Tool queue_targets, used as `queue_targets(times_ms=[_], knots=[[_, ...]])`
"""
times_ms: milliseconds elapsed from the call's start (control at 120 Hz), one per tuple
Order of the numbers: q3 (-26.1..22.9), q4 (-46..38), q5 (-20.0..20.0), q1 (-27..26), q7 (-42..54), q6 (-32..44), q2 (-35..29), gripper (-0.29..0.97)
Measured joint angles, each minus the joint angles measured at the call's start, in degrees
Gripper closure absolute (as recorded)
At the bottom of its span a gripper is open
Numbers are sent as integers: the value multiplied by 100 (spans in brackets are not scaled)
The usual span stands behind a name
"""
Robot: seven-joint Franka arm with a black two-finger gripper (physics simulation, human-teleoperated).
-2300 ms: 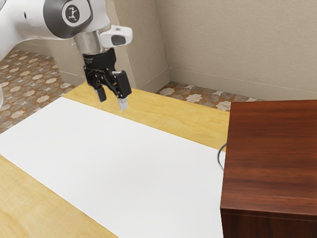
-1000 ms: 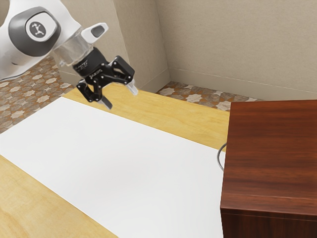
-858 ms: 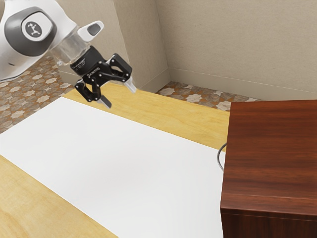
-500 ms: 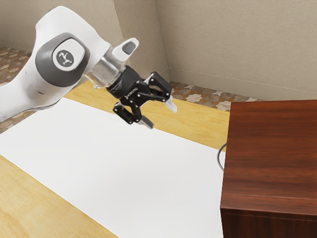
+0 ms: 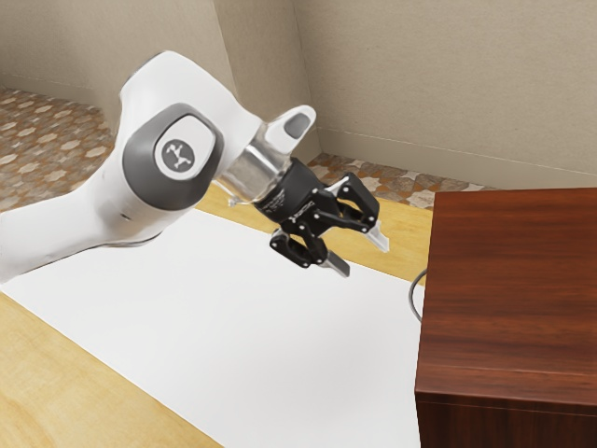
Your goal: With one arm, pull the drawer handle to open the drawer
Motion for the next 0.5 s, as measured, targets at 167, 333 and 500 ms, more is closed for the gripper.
queue_targets(times_ms=[167,333,500], knots=[[-32,-26,-30,44,35,142,49,37],[-148,-165,-44,204,60,292,82,43],[-241,-221,-62,127,79,383,86,46]])
